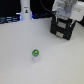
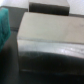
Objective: Open the kcup holder, insert the kcup into the holder, and close the kcup holder
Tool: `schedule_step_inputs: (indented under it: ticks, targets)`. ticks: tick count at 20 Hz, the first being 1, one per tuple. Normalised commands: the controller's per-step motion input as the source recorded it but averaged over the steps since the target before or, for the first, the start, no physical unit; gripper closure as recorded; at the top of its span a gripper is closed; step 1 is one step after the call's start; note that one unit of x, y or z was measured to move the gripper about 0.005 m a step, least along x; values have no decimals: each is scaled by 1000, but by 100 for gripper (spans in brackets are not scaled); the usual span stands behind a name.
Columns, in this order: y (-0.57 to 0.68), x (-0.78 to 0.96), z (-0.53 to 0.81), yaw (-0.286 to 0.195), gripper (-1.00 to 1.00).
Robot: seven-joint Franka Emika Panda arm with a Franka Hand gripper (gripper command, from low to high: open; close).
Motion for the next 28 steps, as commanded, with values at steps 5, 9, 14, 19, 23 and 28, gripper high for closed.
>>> schedule_step_inputs:
  ticks: [5,9,14,19,23,28]
  targets:
    - [0,-260,-123,-3,100]
    - [0,-221,-91,0,100]
    - [-65,32,19,-4,100]
    - [-374,631,83,-36,100]
    - [-260,668,22,-35,100]
    - [-129,859,174,-55,100]
